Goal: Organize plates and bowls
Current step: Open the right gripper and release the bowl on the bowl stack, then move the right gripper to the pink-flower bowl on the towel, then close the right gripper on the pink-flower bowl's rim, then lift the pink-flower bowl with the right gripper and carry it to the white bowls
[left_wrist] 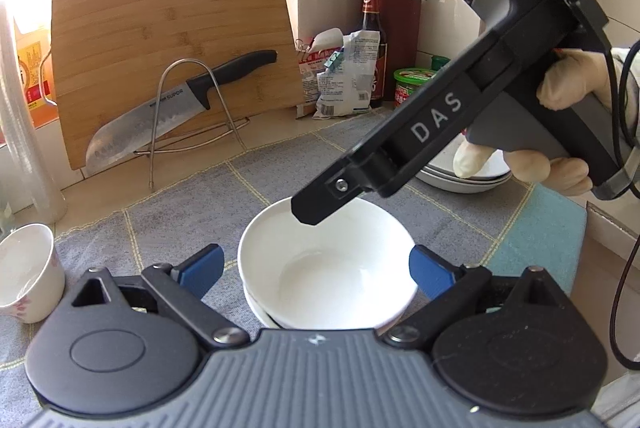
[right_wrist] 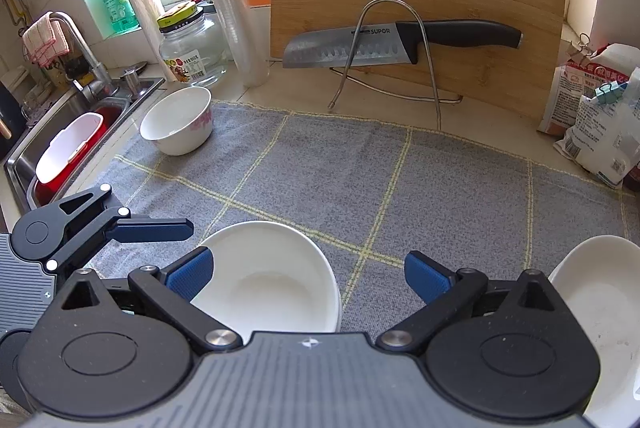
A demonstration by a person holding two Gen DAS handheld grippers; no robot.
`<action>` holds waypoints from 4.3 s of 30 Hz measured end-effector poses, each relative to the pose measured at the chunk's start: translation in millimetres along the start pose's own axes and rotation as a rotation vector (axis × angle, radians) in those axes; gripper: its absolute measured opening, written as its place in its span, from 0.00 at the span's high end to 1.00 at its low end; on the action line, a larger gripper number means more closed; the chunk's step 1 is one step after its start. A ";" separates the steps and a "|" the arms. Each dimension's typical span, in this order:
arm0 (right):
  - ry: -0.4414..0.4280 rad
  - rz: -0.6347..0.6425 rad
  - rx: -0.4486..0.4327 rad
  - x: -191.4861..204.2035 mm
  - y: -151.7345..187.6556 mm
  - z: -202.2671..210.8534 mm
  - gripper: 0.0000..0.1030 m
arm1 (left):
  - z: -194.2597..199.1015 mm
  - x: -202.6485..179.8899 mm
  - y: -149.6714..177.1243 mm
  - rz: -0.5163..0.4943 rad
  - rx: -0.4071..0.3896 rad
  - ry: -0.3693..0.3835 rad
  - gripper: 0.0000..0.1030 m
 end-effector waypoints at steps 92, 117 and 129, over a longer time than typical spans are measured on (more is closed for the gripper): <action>-0.192 0.292 0.157 156.9 -155.0 -225.2 0.29 | -19.5 226.1 64.0 0.287 -0.038 -0.450 0.08; -0.202 0.268 0.167 155.0 -153.4 -218.6 0.28 | -16.3 222.9 61.6 0.299 -0.040 -0.407 0.08; -0.246 0.210 0.151 152.6 -146.7 -173.9 0.28 | 10.3 194.0 44.3 0.246 -0.046 -0.389 0.08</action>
Point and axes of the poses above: each gripper's, at about its wrist camera, not at the fingertips, and z roughly against the way its jaws point, x to its left, y to its underside, the point moved 5 cm from there along -z, roughly the way its jaws point, and after that the axes turned 1 degree about -y, right-handed, at the moved point
